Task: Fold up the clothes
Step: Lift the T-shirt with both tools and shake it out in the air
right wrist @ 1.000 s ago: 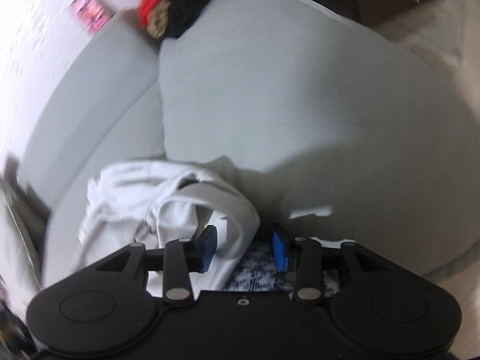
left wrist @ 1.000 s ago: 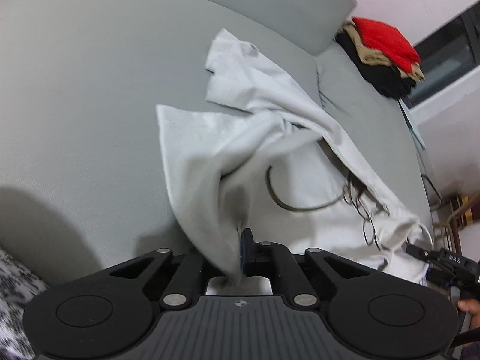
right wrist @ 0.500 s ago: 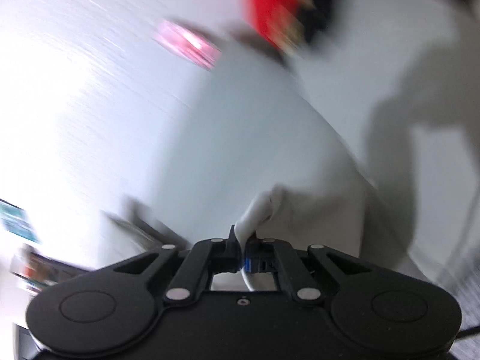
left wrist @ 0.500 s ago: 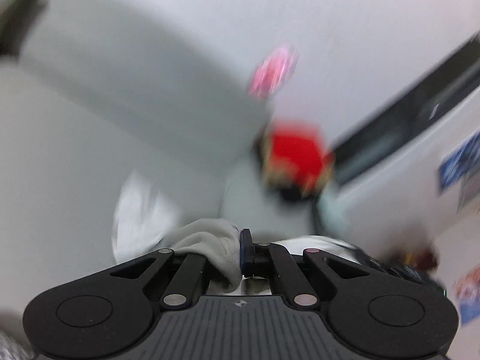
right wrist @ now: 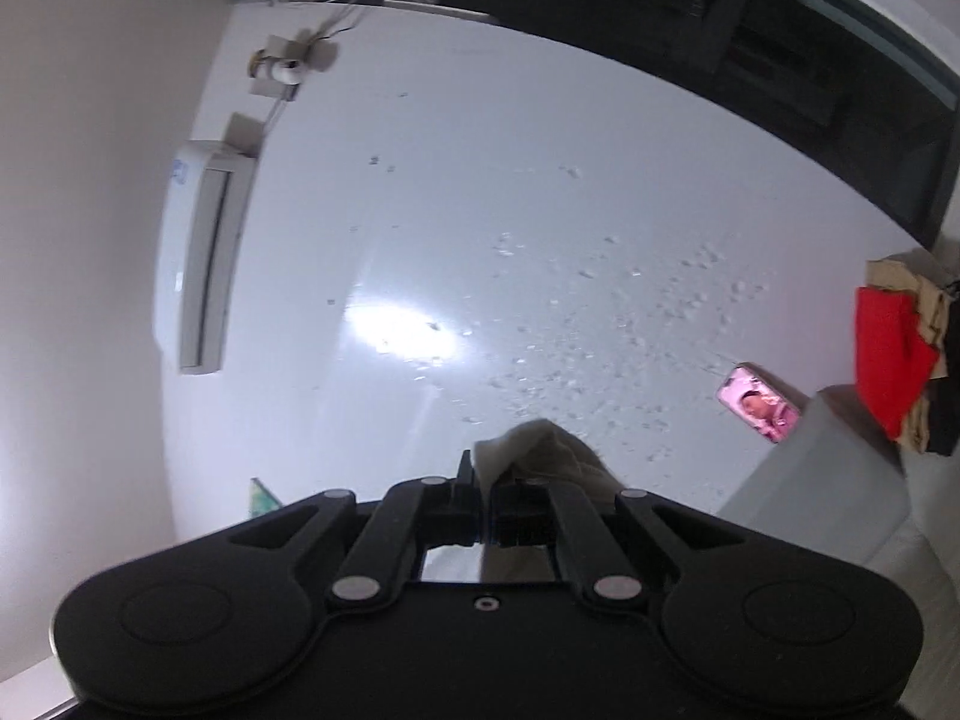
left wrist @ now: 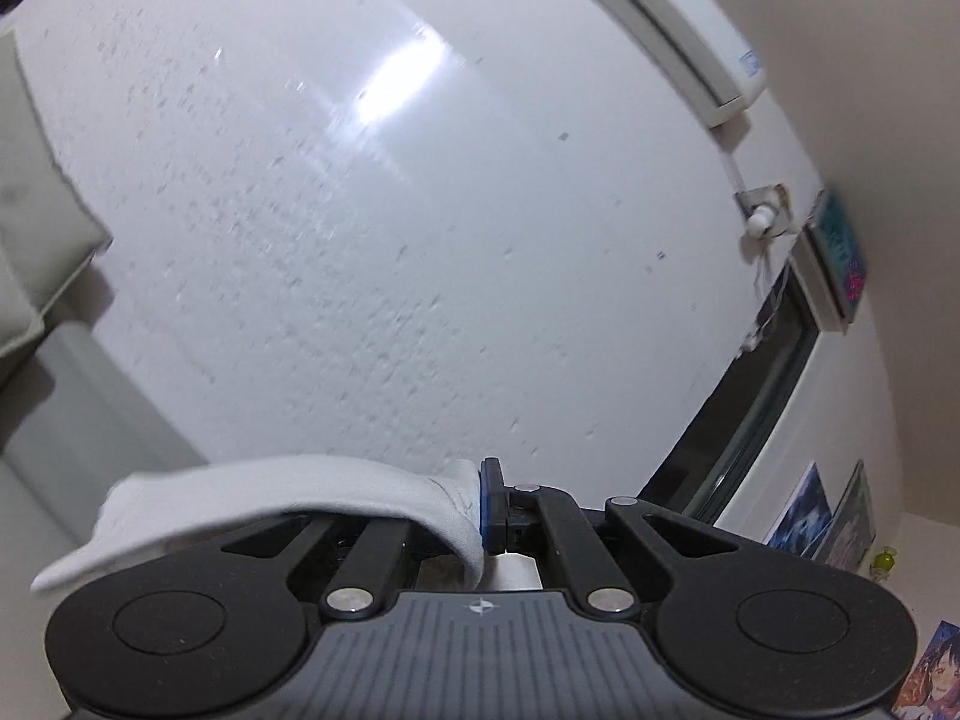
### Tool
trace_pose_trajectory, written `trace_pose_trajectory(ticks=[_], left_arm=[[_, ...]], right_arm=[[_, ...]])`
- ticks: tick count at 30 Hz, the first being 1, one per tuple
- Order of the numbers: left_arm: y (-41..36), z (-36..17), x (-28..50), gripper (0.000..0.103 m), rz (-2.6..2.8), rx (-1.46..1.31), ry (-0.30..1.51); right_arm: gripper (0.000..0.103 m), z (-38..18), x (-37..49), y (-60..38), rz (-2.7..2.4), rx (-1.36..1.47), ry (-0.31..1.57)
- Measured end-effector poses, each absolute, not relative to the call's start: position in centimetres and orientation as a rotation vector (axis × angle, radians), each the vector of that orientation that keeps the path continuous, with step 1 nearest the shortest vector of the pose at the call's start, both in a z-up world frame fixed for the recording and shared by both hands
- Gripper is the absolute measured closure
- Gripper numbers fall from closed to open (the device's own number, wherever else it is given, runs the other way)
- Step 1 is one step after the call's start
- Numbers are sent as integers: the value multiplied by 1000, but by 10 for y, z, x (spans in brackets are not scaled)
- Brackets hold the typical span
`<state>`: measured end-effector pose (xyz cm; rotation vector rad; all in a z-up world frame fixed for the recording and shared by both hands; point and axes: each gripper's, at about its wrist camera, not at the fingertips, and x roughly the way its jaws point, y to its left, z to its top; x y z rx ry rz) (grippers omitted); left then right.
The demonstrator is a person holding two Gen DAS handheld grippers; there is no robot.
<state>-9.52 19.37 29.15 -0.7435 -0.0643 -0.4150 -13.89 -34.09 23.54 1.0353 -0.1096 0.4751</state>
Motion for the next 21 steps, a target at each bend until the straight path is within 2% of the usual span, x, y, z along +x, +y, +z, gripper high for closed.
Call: trace_pose_trajectory(ticks=[4, 7, 11, 15, 18, 21], left_arm=[[196, 299, -102, 103, -424, -717, -108], [188, 289, -77, 103, -399, -696, -69], [177, 250, 14, 103, -276, -696, 177], [155, 206, 128, 103, -102, -614, 427], [140, 215, 155, 103, -83, -529, 395], [130, 249, 140, 103, -125, -474, 279]], right_arm=[[100, 241, -140, -338, 483, 1006, -152], [100, 232, -109, -346, 426, 1000, -115], [100, 206, -50, -334, 303, 922, 26], [100, 152, 59, -316, 219, 881, 256], [100, 127, 131, -313, 159, 900, 373], [100, 145, 127, -324, 174, 901, 288]])
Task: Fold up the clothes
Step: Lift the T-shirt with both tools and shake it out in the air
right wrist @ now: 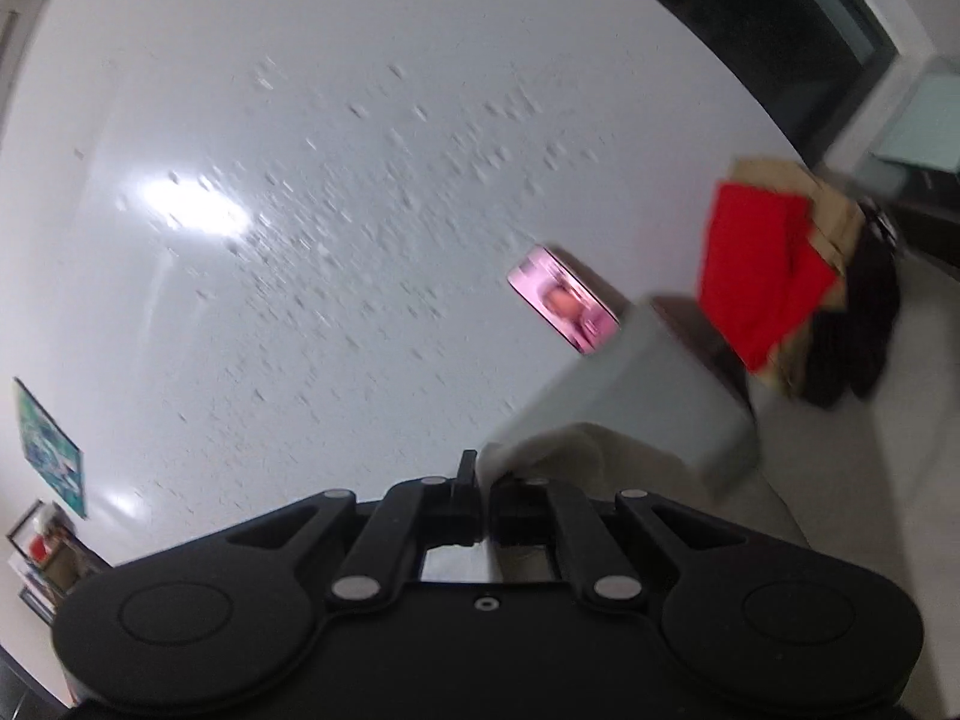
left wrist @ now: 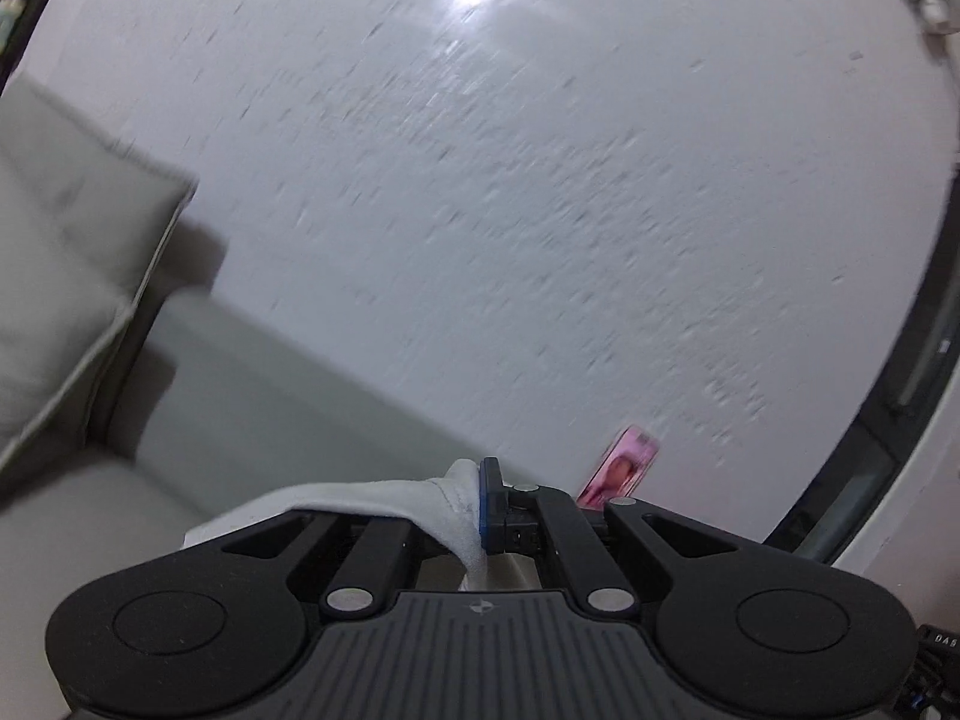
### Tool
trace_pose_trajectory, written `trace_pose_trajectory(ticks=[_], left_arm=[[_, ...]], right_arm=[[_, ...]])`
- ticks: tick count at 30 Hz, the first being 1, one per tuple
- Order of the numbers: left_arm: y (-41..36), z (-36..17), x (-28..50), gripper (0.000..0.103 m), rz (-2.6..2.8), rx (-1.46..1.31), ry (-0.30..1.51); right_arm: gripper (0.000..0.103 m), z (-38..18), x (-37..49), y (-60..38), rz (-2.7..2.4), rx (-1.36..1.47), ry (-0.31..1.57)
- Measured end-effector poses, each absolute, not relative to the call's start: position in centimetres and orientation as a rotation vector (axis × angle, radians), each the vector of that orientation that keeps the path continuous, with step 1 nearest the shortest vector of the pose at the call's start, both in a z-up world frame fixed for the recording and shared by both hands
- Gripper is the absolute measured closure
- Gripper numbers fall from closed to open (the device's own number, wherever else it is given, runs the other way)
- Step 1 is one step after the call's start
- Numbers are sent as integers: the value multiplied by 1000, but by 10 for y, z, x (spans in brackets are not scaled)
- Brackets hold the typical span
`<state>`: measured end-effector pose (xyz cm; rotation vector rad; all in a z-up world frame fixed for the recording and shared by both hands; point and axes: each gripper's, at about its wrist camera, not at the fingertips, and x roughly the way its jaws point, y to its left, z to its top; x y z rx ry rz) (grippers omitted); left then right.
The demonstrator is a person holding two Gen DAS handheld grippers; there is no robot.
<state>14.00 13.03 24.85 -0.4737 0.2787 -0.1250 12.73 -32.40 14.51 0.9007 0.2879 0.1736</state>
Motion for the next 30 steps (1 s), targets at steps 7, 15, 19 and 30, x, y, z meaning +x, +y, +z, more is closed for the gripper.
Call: trace_pose_trajectory(ticks=[7, 15, 19, 30], left_arm=[[114, 191, 144, 103, -150, -407, 320], [132, -4, 134, 103, 14, -470, 655], [143, -84, 126, 103, 92, -489, 840], [172, -57, 87, 103, 37, -548, 814]], right_arm=[[100, 123, 99, -343, 171, 825, 255], [100, -71, 121, -325, 25, 871, 656], [100, -148, 110, -312, -51, 893, 844], [100, -122, 84, -293, -53, 774, 831]])
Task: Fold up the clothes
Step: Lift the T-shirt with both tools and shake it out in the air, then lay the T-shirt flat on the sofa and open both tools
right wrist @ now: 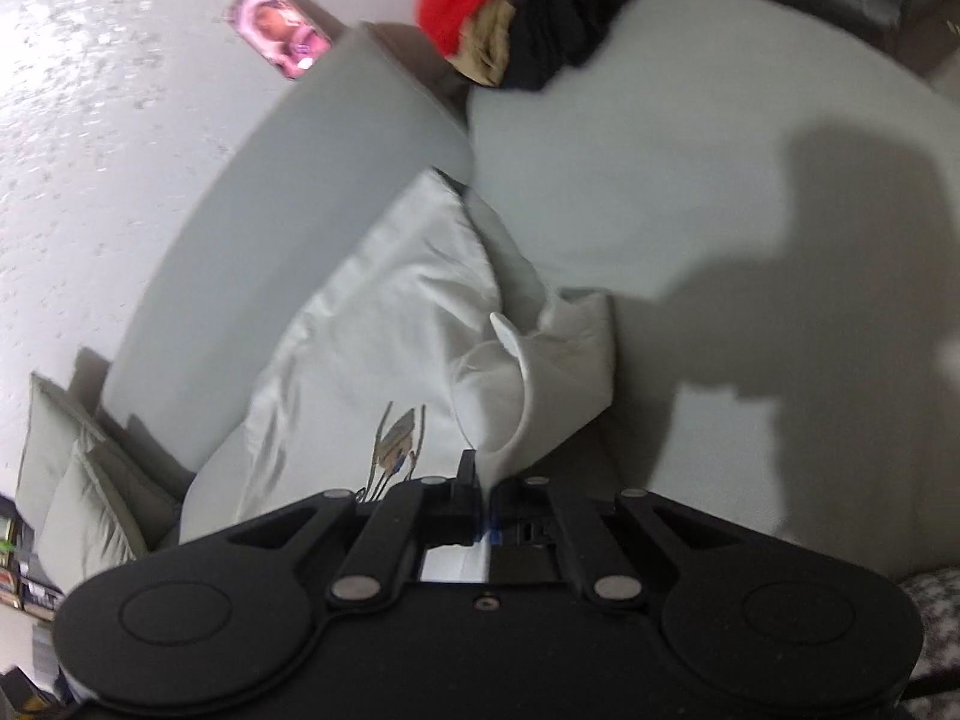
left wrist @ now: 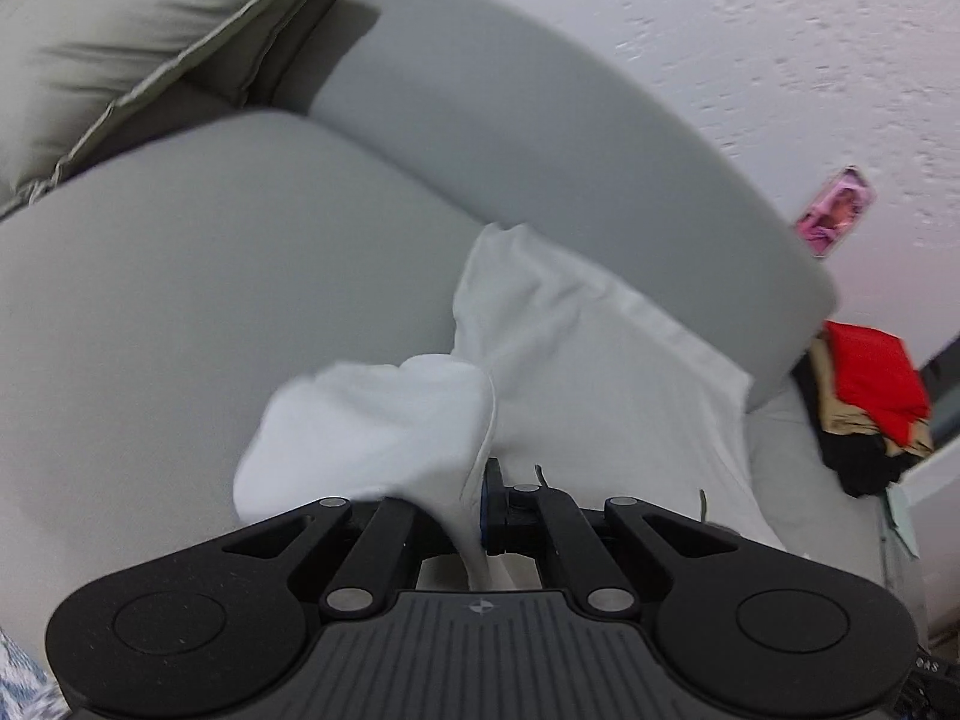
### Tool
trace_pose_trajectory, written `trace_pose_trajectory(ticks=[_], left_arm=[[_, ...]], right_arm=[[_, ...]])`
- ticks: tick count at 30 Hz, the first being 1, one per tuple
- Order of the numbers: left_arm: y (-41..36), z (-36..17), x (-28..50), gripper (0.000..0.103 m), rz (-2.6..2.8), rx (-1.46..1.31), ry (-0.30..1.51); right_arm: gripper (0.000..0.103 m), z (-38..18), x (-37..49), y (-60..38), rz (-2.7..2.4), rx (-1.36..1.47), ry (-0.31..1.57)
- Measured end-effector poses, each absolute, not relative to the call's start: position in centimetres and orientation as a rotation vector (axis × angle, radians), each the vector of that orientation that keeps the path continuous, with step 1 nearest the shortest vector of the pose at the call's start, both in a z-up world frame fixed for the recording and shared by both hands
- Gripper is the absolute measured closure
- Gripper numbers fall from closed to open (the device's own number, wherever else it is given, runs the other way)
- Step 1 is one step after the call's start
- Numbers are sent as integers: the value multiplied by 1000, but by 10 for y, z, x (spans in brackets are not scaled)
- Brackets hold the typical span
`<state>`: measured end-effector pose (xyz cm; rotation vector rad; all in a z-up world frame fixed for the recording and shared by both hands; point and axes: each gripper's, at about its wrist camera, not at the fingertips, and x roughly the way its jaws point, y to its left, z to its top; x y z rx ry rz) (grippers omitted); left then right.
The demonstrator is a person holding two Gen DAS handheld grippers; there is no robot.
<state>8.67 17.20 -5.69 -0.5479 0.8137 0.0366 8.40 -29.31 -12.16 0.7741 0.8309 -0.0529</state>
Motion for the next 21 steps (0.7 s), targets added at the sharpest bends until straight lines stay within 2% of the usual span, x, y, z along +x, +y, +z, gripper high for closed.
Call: trace_pose_trajectory(ticks=[6, 9, 13, 16, 19, 21], left_arm=[[166, -69, 61, 103, 35, -428, 883], [159, -96, 67, 103, 75, -346, 956], [154, -120, 63, 98, 115, -274, 1068], [154, -112, 49, 91, 144, -171, 1057], [152, -92, 29, 91, 175, -48, 997], [150, -80, 14, 86, 164, -9, 946]], right_arm=[[100, -101, 56, -295, -53, 756, 842], [100, -118, 49, -299, -71, 754, 897], [99, -143, 44, -300, -112, 712, 962], [92, -146, 36, -306, -134, 670, 986], [87, -132, 19, -313, -134, 640, 964], [76, -120, 9, -317, -128, 622, 944]])
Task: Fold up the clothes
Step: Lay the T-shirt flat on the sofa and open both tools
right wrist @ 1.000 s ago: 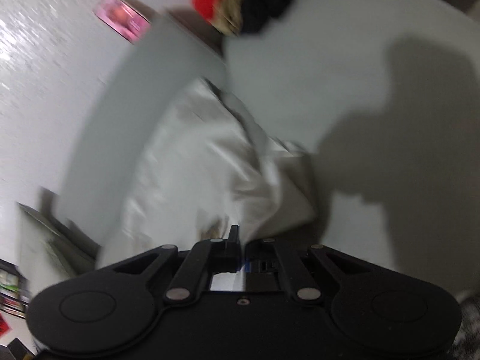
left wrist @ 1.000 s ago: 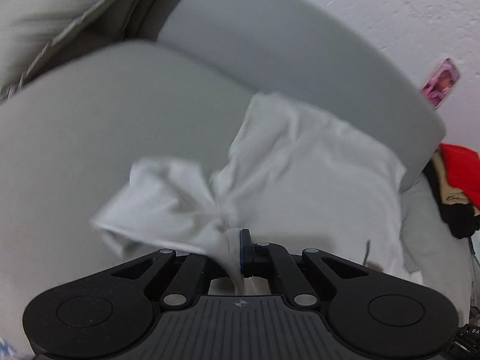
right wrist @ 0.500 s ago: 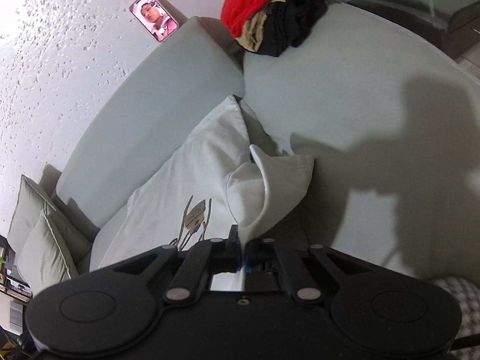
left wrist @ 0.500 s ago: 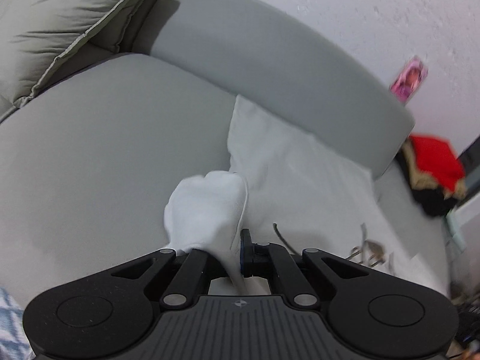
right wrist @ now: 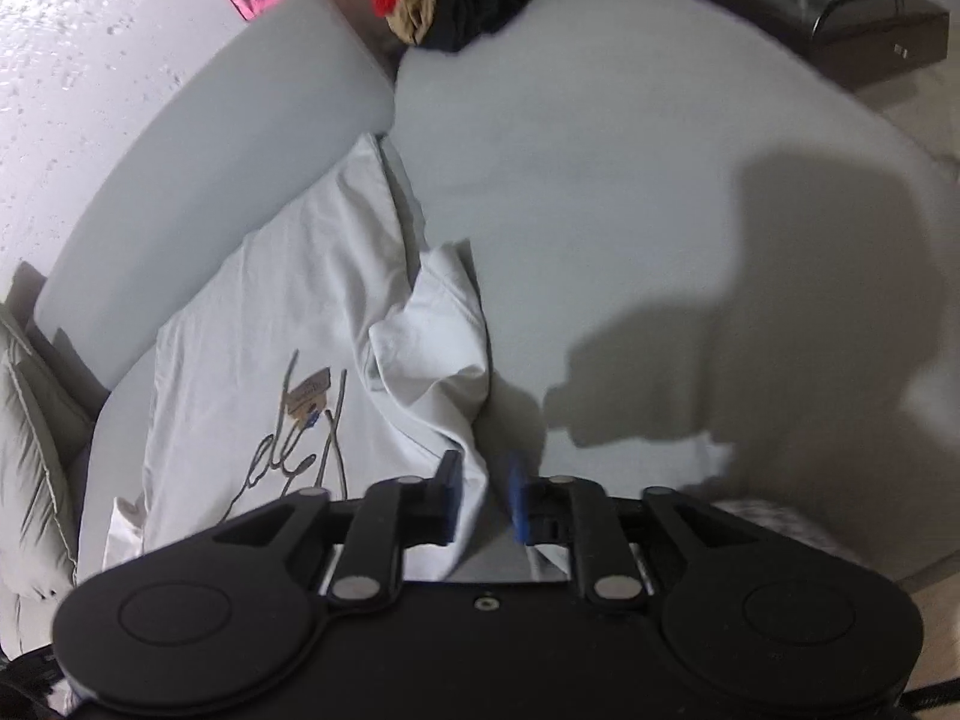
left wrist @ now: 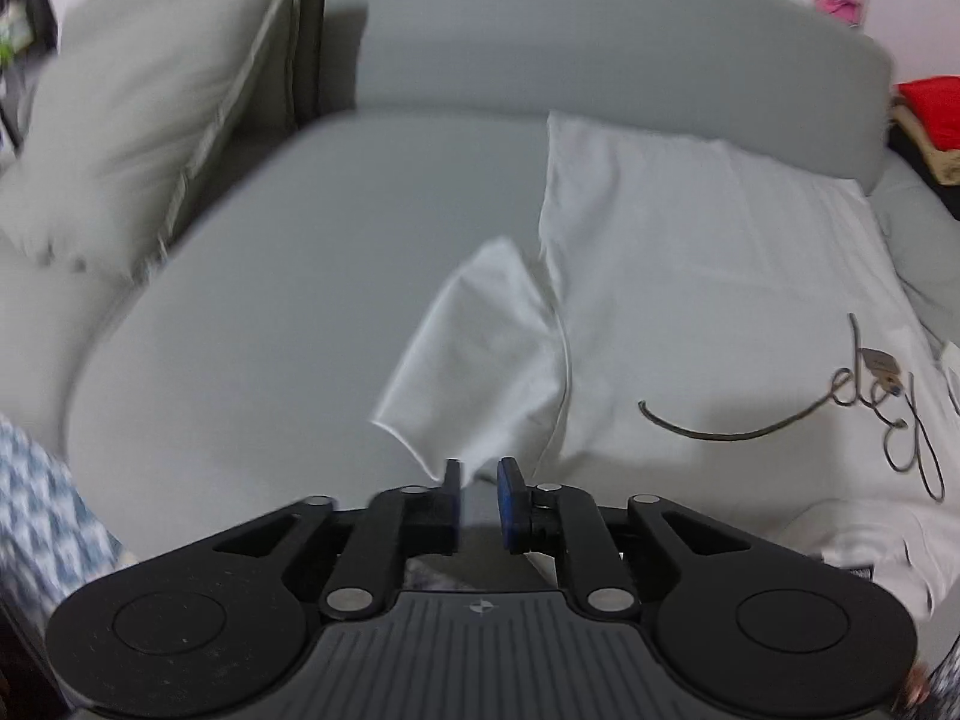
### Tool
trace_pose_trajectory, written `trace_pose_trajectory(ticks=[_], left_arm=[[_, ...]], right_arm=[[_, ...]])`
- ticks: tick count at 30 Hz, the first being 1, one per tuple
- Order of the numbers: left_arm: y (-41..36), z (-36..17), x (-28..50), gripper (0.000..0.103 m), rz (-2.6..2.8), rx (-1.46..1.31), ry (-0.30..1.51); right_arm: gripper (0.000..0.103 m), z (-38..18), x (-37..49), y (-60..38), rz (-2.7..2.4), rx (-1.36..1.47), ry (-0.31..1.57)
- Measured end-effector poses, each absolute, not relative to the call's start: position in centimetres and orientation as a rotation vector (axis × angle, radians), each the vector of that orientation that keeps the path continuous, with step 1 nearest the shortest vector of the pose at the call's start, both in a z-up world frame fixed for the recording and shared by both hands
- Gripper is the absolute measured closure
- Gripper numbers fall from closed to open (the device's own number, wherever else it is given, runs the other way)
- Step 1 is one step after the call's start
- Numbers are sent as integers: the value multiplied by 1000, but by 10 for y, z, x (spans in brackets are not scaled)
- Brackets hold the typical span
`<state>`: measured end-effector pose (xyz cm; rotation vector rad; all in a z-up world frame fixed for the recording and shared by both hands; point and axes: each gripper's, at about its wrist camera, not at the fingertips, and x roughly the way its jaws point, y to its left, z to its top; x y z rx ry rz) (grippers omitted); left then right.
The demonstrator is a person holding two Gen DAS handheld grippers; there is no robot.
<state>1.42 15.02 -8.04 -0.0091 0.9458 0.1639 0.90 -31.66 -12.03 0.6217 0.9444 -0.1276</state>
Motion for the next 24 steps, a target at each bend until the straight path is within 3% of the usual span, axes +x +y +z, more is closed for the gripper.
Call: trace_pose_trajectory(ticks=[3, 5, 8, 16, 24], left_arm=[[139, -78, 9, 81, 93, -36, 926], [124, -83, 13, 71, 33, -49, 938], [95, -97, 27, 67, -18, -26, 994], [51, -135, 29, 63, -106, 183, 1073], [72, -122, -10, 64, -192, 323, 1185]], right_arm=[[76, -109, 5, -310, -60, 617, 910], [76, -109, 9, -293, 23, 607, 918], [76, -118, 24, -254, 113, 541, 964], [71, -149, 57, -178, 217, 327, 1062], [72, -148, 10, -181, 254, 209, 1225]])
